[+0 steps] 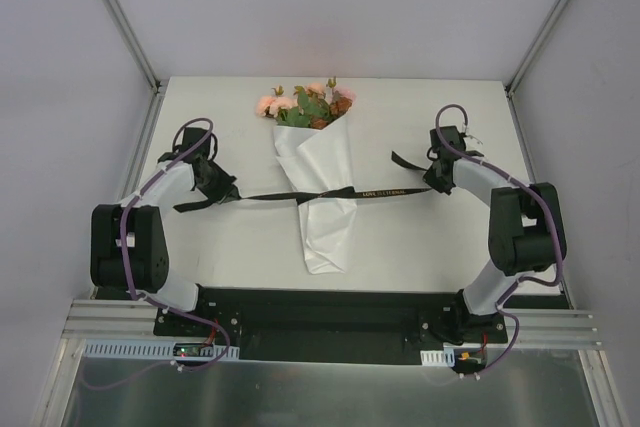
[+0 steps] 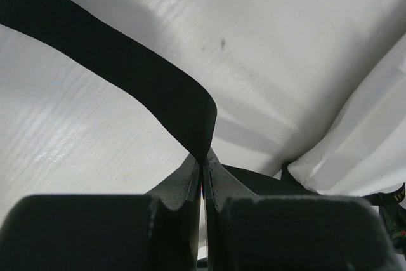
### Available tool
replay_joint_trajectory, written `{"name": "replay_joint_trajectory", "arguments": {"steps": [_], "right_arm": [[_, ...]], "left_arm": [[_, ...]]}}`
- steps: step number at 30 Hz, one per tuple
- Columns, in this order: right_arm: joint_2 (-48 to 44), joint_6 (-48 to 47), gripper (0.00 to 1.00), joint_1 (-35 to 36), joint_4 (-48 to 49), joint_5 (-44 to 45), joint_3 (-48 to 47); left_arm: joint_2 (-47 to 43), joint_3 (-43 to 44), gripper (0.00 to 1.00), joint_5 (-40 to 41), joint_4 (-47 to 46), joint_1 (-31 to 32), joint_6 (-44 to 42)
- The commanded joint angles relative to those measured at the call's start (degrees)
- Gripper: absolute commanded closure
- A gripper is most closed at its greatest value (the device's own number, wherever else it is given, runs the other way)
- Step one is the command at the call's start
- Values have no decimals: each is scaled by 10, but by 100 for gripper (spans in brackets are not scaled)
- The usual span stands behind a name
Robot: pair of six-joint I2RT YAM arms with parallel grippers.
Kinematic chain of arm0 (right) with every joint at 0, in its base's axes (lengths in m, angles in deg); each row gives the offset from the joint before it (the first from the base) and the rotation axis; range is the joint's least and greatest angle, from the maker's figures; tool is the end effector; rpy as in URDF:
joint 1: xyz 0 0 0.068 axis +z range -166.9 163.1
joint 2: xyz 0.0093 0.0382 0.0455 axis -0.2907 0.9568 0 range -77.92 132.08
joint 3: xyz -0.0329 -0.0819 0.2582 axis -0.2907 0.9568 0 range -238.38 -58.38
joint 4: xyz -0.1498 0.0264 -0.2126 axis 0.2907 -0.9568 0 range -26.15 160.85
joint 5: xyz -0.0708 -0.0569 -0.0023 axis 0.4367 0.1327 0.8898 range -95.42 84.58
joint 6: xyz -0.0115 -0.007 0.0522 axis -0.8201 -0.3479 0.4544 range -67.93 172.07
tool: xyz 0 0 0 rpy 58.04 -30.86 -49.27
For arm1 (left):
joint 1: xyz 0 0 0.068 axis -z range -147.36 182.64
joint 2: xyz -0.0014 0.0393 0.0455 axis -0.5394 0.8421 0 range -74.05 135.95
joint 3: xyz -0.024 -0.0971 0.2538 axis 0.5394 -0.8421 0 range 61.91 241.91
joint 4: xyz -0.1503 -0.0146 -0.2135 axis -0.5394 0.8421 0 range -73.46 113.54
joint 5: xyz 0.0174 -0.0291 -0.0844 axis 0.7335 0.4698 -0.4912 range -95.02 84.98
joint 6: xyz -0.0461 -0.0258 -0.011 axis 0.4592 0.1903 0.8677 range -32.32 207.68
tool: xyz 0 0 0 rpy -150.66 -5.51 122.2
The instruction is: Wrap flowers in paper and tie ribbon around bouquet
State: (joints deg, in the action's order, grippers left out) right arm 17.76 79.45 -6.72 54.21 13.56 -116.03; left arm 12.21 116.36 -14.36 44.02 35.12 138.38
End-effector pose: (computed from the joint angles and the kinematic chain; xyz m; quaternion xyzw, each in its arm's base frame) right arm 0.3350 0.0484 0.1848 0.1900 0.9218 -0.0524 0.3339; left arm 0.2979 -0.0187 0.2049 -0.3729 0.8861 -0.1884 0.2008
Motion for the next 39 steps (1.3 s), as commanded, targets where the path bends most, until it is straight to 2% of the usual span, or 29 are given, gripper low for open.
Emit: {"name": "replay_joint_trajectory", "arguments": {"steps": [1,10,15,21,24,25,28,33,37,38,39], "right_arm": [[11,-5,99,-23,-8,23,-12],[-23,3,99,-117,1,14,25],[-22,-30,100,-119,31,-20,26],[-27,-4,100,-197,5,-50,5],[-31,23,100,-252,18,-100,25],[-27,29,100,-268,41,-132,30],[-12,23,100,-260,14,-113,4],[0,28,100,-322,28,-145,6],[13,-6,100,-300,7,-208,-36],[11,-9,100,-291,0,-214,-39],[7,-23,95,-282,-15,-221,-40]], "left_arm": [[-6,-28,100,32,22,-52,-21],[13,-54,100,12,29,-193,-30],[25,-38,100,3,29,-194,-38],[-6,-33,100,24,42,-243,-52],[-15,-30,100,19,44,-270,-56],[-15,-30,100,16,47,-269,-60],[-14,-35,100,15,46,-270,-54],[-33,-34,100,26,48,-270,-60],[-25,-25,100,-6,45,-270,-73],[-21,-24,100,-42,43,-270,-78],[-21,-26,100,-65,31,-269,-95]]}}
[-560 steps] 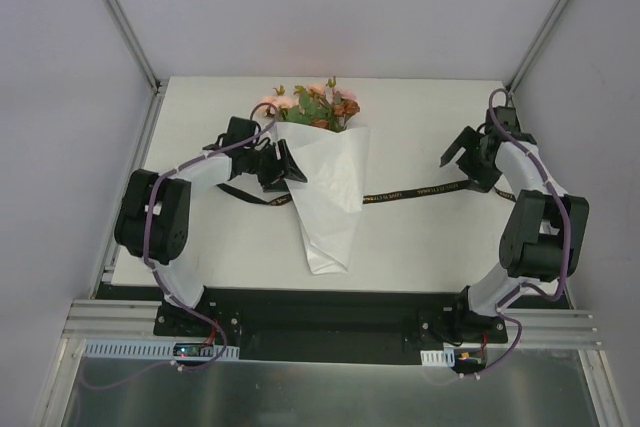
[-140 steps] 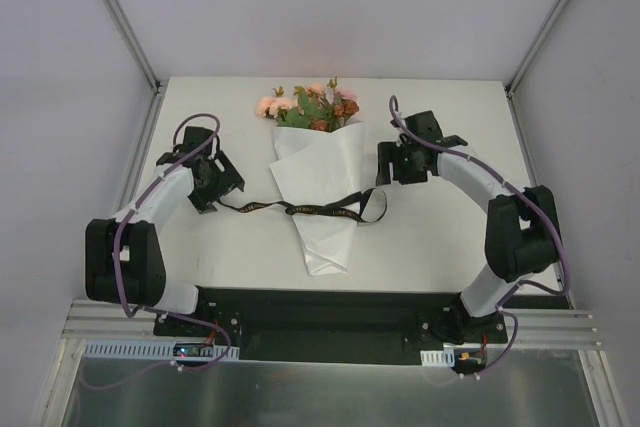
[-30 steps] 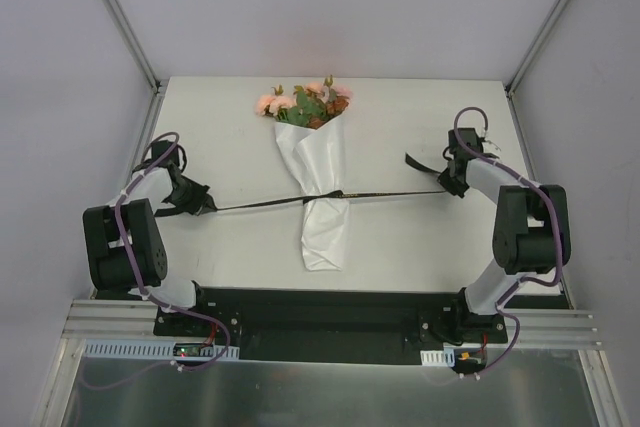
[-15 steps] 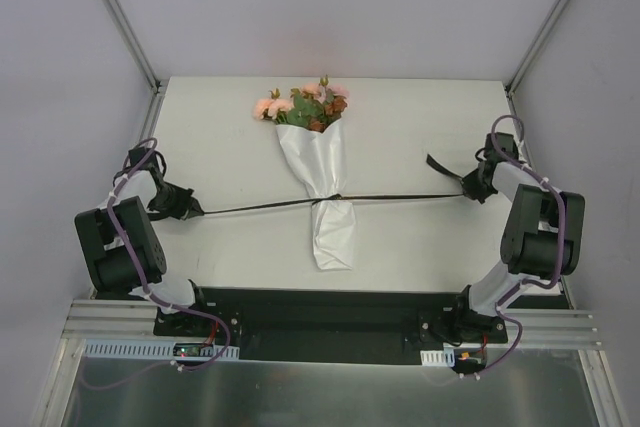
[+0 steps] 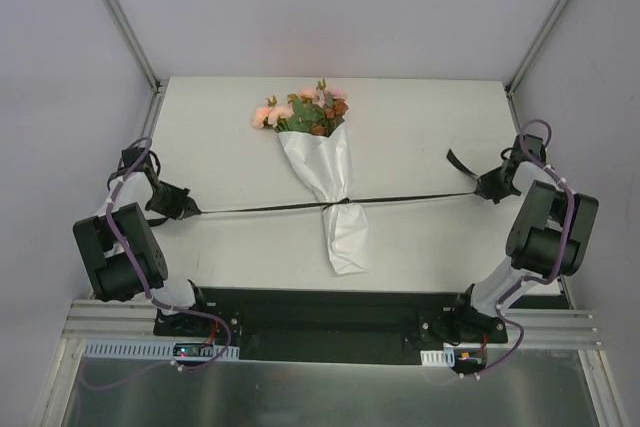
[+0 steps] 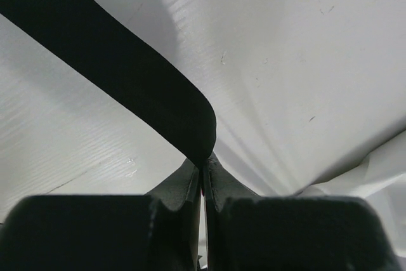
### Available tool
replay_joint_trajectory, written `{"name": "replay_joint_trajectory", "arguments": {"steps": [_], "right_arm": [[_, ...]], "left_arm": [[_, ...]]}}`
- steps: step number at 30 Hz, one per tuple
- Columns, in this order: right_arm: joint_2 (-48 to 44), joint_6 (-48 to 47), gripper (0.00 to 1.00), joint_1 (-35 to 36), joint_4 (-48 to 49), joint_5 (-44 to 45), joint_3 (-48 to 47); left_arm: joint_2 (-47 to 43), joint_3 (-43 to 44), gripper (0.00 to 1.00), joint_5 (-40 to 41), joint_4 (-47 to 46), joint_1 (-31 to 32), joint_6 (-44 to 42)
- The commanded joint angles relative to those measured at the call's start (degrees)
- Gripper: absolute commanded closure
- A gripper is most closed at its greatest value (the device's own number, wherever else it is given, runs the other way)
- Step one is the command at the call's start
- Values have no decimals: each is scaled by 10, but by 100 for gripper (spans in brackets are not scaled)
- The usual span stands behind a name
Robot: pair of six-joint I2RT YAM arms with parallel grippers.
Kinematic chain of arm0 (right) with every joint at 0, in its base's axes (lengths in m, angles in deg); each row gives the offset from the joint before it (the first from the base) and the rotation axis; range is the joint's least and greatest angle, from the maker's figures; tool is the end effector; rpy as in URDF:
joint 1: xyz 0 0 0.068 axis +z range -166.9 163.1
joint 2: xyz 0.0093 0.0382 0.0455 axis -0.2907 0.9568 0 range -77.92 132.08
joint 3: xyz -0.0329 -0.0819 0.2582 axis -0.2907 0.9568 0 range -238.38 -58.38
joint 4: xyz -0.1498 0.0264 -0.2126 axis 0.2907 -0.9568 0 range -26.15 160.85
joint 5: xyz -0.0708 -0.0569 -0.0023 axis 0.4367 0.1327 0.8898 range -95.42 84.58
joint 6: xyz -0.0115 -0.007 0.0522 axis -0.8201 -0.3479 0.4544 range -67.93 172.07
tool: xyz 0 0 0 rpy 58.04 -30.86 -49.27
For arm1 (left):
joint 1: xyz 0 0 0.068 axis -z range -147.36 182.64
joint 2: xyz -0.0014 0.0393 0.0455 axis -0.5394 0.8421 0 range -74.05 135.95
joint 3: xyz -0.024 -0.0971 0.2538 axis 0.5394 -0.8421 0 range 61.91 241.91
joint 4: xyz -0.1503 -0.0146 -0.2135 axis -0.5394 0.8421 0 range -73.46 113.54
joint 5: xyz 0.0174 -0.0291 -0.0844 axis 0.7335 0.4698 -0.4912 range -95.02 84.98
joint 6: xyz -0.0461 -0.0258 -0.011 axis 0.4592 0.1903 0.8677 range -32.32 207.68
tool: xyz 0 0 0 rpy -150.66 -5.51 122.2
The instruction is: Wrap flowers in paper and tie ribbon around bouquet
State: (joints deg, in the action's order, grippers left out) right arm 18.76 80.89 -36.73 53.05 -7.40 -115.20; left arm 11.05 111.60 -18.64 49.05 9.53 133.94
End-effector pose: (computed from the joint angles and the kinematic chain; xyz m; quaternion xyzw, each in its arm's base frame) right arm 0.3163 -0.1127 0.1723 0.3912 0.8770 0.0384 0.2763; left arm 0.2542 0.0993 0.1828 -0.5359 0.8143 -0.1522 0.1629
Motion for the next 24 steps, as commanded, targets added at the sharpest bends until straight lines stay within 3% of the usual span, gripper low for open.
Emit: {"name": "replay_joint_trajectory", "arguments": {"steps": [1,2,3,4,5,7,10,11,12,16,17,20,24], "right_arm": [[-8,-45,87,34,-13,-18,-51],[-21,-51,66,42,-27,-15,-53],[-30,-62,56,49,-57,-11,-54],[-42,-68,49,58,-72,-6,-51],[-65,-72,32,59,-86,-5,-42],[-88,-92,20,65,-118,-16,-30],[-133,-108,2,100,-150,-28,-19],[-144,-104,0,117,-150,-36,-13],[-155,-90,0,138,-157,-41,-11],[-164,74,0,256,-124,-89,28],[-165,153,1,276,-109,-87,39],[-163,249,2,350,-89,-18,48],[-135,317,5,385,-77,2,50]], "left_arm": [[-12,18,100,-46,-24,-14,-58],[-24,6,96,-67,-25,-12,-60],[-35,-3,85,-94,-31,-13,-60],[-50,-13,65,-108,-34,-12,-59],[-83,-32,55,-116,-36,-10,-59],[-119,-46,27,-129,-34,10,-60],[-172,-65,24,-123,-33,92,-27],[-184,-68,24,-115,-34,119,-8],[-186,-70,23,-110,-40,185,37],[-135,-72,24,-101,-83,320,214],[-120,-68,24,-102,-102,341,245],[-55,-58,22,-129,-122,383,384],[20,-39,21,-159,-149,409,458]]}}
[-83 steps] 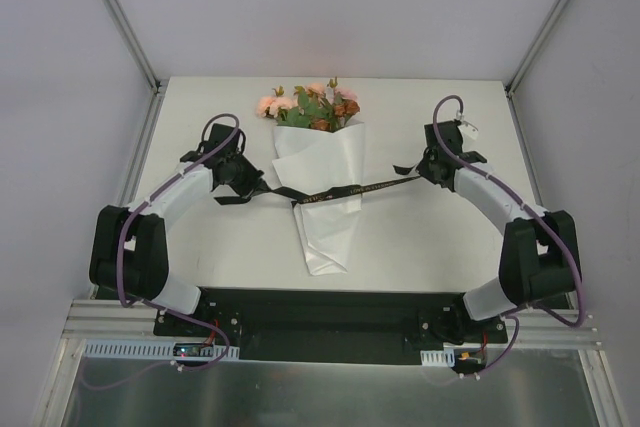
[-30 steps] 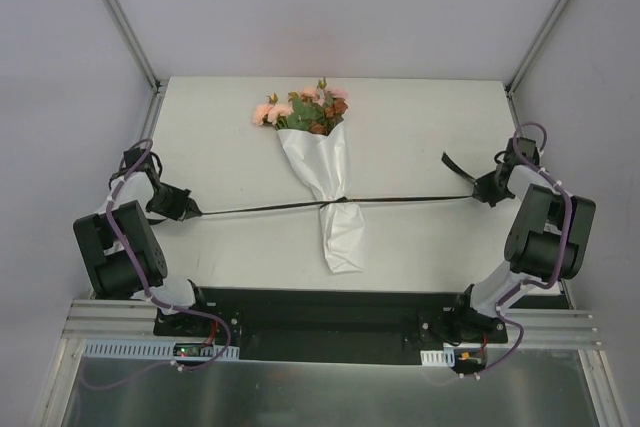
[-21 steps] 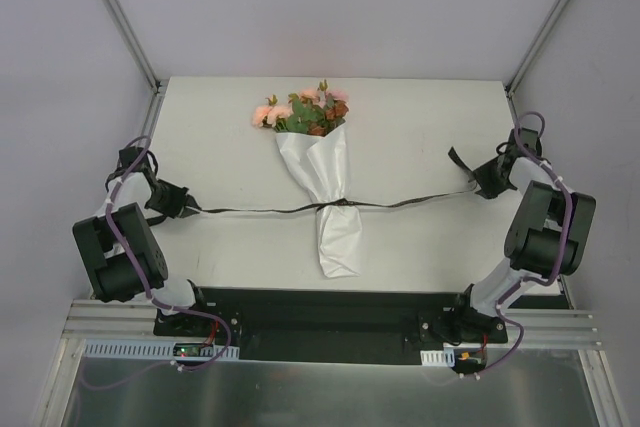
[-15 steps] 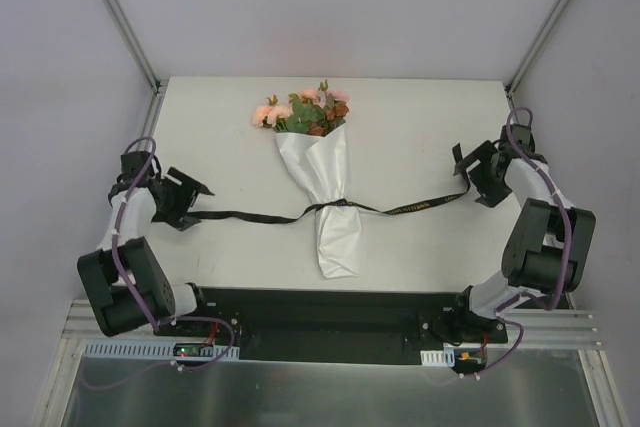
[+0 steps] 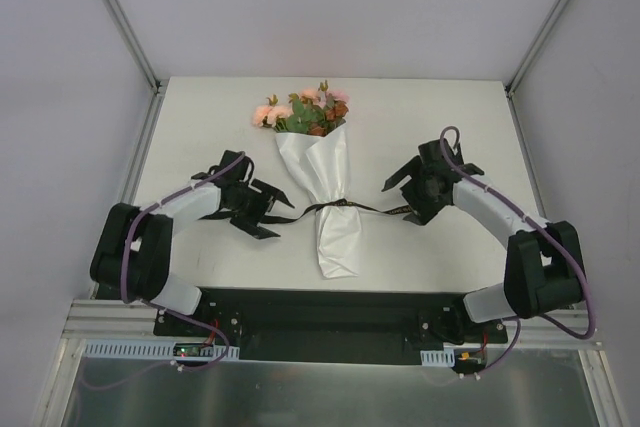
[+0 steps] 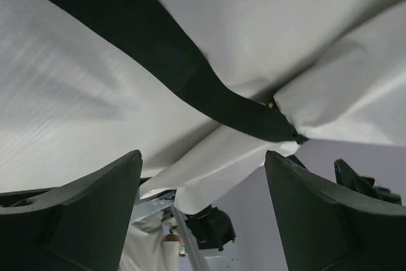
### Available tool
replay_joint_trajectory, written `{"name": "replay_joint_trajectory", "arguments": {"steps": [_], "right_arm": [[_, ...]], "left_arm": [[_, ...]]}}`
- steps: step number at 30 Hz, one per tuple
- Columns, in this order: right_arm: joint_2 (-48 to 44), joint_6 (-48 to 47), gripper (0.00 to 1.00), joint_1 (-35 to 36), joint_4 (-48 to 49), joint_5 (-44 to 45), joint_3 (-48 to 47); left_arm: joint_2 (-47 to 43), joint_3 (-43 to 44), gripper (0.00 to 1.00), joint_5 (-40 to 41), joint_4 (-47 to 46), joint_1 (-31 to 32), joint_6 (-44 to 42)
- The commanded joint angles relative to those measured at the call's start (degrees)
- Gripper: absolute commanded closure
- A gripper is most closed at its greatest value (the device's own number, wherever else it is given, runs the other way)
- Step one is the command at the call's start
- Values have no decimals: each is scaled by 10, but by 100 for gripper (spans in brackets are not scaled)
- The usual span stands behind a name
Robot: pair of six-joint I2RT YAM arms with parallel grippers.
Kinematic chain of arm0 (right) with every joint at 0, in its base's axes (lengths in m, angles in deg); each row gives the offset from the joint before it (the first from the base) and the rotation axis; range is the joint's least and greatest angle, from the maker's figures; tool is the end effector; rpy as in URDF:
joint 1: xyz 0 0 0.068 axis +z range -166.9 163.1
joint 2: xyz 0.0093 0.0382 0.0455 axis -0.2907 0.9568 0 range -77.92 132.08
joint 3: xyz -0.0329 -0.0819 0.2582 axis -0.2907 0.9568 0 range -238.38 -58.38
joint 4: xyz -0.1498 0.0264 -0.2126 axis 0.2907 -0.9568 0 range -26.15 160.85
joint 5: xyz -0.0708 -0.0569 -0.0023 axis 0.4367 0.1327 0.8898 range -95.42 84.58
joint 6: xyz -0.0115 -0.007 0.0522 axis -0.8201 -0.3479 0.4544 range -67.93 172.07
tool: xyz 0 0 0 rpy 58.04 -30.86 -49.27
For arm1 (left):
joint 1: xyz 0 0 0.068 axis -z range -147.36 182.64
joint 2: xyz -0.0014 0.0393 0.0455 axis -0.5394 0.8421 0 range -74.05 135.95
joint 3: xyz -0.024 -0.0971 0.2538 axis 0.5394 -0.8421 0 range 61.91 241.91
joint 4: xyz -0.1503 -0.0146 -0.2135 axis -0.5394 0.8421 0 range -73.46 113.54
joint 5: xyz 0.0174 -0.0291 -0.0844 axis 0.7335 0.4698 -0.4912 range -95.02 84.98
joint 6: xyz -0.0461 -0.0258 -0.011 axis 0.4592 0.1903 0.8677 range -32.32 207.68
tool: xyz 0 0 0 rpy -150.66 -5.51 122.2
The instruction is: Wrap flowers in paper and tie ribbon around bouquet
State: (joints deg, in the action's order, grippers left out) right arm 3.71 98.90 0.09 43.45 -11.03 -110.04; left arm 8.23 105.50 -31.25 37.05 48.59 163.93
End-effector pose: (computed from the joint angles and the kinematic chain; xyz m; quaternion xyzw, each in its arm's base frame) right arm 0.2693 0.0859 0.2122 0.2335 0.9298 0.1882 0.2133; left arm 0.2530 -0.0887 0.1777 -0.4195 0.8422 -0.3381 0.0217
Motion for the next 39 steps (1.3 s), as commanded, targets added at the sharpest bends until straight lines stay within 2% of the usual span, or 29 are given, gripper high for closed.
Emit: {"name": "replay_joint_trajectory", "arguments": {"steps": [1,6,8,13,15,16,17,20,21,22,24,25,26,27,28,29,30,33,34,37,39], "right_arm": [[25,142,7,26,28,31,1],[91,150,11,62,60,25,-9],[105,149,16,68,76,31,-10],[143,134,19,86,80,74,-30],[152,137,20,94,74,79,-41],[160,139,24,96,74,82,-42],[164,136,27,100,72,88,-44],[176,104,33,110,48,116,-69],[179,90,36,115,44,132,-75],[179,76,49,117,39,143,-89],[176,13,64,126,34,181,-99],[175,-21,82,130,38,190,-109],[172,-51,95,132,43,201,-114],[170,-121,100,137,45,214,-120],[170,-163,100,139,49,215,-127],[172,-205,100,140,60,209,-132],[174,-294,100,143,63,198,-136],[168,-421,100,150,74,182,-132],[165,-485,100,149,71,178,-130],[147,-521,100,152,74,197,-119],[137,-545,100,153,81,181,-118]], "left_arm": [[67,22,20,-36,-35,21,174],[94,-29,20,-10,-130,36,288],[109,-28,20,1,-132,37,302],[168,-9,25,-7,-141,54,317],[174,-11,31,0,-148,58,323],[173,-17,34,18,-155,59,324],[171,-18,45,28,-170,60,320],[180,-24,66,30,-201,60,303],[183,-21,77,29,-202,60,292],[185,-14,80,33,-202,60,280],[183,-9,87,63,-199,60,224],[174,0,88,81,-190,60,199],[170,8,89,99,-178,60,138],[167,17,90,135,-145,60,102],[163,38,92,150,-125,59,66],[162,50,93,165,-110,61,-10],[161,61,93,190,-99,64,-52],[155,116,100,258,-16,83,-197],[148,139,100,321,26,90,-233],[128,154,100,417,60,117,-314],[118,152,100,443,68,127,-349]]}}
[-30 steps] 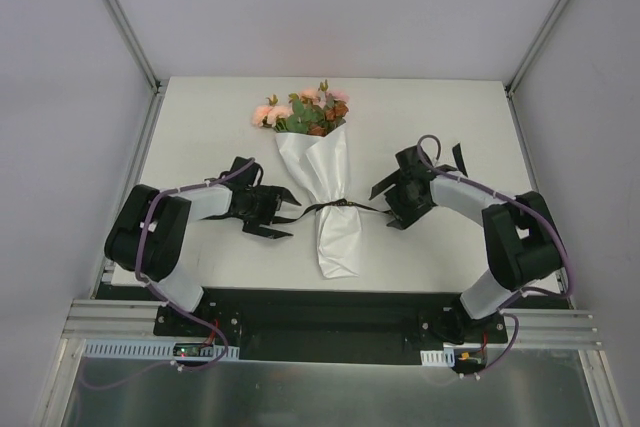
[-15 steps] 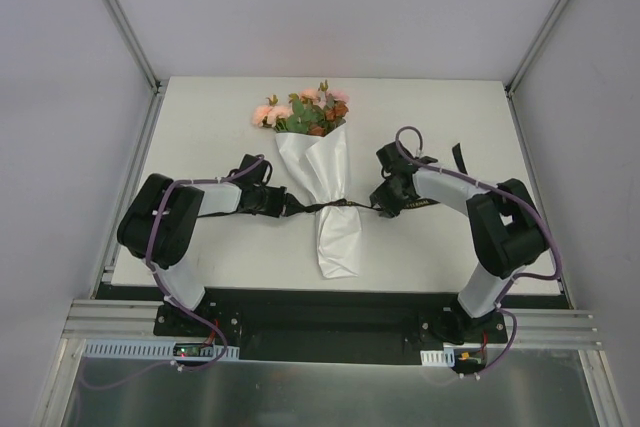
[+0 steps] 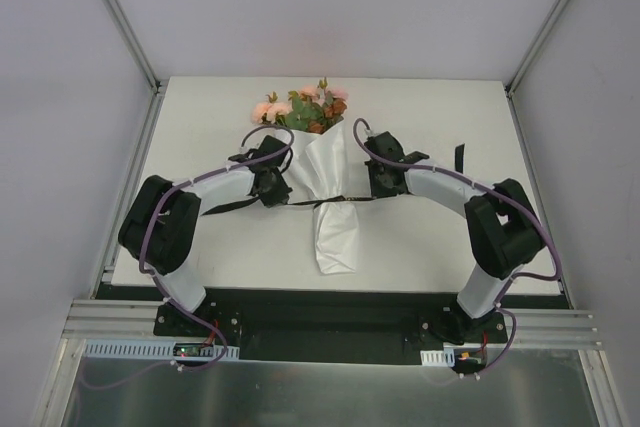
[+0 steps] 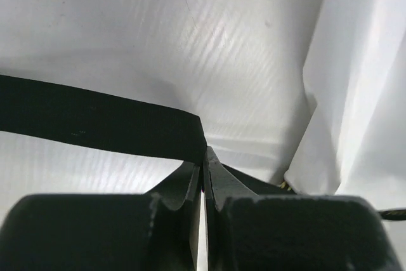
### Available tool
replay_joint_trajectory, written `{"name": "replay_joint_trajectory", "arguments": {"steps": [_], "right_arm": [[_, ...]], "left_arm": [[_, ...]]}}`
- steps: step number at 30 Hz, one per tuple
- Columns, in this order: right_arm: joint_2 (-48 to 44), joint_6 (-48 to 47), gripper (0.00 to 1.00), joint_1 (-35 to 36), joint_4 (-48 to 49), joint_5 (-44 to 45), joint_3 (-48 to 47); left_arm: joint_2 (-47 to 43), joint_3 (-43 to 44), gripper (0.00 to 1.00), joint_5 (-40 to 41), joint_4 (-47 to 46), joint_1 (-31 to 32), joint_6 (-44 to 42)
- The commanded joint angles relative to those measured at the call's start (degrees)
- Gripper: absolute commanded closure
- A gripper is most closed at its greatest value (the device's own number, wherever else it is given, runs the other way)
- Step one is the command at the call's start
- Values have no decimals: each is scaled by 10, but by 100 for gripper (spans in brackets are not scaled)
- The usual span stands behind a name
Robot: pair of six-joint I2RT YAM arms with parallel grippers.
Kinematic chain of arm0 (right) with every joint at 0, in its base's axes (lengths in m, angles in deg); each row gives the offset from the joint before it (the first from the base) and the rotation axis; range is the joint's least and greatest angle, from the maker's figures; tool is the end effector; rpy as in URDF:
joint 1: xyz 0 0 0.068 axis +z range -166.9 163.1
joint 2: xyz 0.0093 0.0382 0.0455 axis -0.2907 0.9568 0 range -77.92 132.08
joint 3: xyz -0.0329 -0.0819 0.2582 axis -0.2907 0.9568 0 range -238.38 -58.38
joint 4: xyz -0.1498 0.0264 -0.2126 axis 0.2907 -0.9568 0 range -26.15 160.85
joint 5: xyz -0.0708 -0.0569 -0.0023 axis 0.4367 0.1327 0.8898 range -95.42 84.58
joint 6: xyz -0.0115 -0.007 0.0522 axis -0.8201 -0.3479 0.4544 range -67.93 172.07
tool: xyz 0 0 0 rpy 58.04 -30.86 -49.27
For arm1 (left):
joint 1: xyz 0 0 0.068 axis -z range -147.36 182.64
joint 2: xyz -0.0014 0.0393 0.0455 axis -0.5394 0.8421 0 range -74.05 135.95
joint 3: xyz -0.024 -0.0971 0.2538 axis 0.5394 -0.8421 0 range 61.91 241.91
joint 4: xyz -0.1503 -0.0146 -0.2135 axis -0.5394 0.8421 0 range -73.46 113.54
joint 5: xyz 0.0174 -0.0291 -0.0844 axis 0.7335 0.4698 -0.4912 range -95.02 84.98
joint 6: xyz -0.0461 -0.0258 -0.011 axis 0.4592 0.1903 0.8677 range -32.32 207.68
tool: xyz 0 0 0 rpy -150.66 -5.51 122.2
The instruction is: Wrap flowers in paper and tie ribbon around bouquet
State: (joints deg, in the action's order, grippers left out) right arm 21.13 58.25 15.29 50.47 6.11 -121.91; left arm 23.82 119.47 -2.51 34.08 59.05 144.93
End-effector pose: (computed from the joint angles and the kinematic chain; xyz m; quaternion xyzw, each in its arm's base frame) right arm 0.3057 0.1840 0.1907 -0.1854 0.9335 0.0052 0.3070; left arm 0.3053 -0.1500 0.1694 -0.2613 0.9245 -0.1690 0.2203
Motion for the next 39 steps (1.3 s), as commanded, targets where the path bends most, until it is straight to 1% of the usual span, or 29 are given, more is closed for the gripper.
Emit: {"name": "replay_joint_trajectory", "arguments": {"steps": [1,3,6,8,10,12,13,15,16,17,18,19,20,21,22,24,26,29,31,34,35,38,39], "right_arm": [[-49,-143,100,2,17,2,3],[-59,-157,100,7,33,-15,12],[-75,-165,100,12,54,7,27],[-84,-184,99,15,73,14,41],[-80,-193,99,24,72,83,33],[-54,-155,100,27,23,165,4],[-42,-144,100,27,-19,182,-9],[-26,-112,100,26,-51,221,-30],[-27,-75,100,26,-69,234,-26],[-29,-64,100,24,-80,244,-13],[-36,-34,100,19,-91,249,-5],[-41,6,100,11,-103,230,5],[-46,26,100,-10,-108,214,15],[-53,38,100,-21,-106,173,39],[-71,42,100,-28,-94,160,51],[-82,33,100,-34,-89,155,63],[-83,17,100,-21,-70,127,62],[-64,40,100,16,-83,123,51],[-66,52,100,18,-60,91,62],[-68,46,100,23,-59,51,48],[-82,39,100,24,-55,14,46],[-98,28,100,35,-46,-40,30],[-99,30,100,39,-48,-47,21]], "left_arm": [[-49,9,100,167,97,33,-167],[-57,5,100,187,92,43,-184],[-65,5,100,217,74,79,-239],[-52,19,100,235,77,96,-273],[-38,31,100,241,100,101,-283],[-30,27,100,250,108,101,-300],[-29,23,100,251,108,101,-305],[-32,2,100,261,100,101,-330],[-33,-8,100,272,93,101,-343],[-34,-17,100,287,89,100,-339],[-40,-24,100,273,87,88,-338],[-39,-25,100,260,87,82,-330],[-36,-26,100,250,88,76,-323],[-30,-28,100,241,93,59,-313],[-29,-31,100,211,97,51,-297],[-31,-47,100,195,95,37,-283],[-40,-54,100,182,83,30,-285],[-65,-54,100,181,81,29,-283],[-82,-46,100,164,80,27,-290],[-103,-36,100,132,81,26,-289],[-110,-33,100,120,81,23,-289],[-143,-19,100,49,81,10,-289],[-158,-11,100,-3,81,-3,-290]]}}
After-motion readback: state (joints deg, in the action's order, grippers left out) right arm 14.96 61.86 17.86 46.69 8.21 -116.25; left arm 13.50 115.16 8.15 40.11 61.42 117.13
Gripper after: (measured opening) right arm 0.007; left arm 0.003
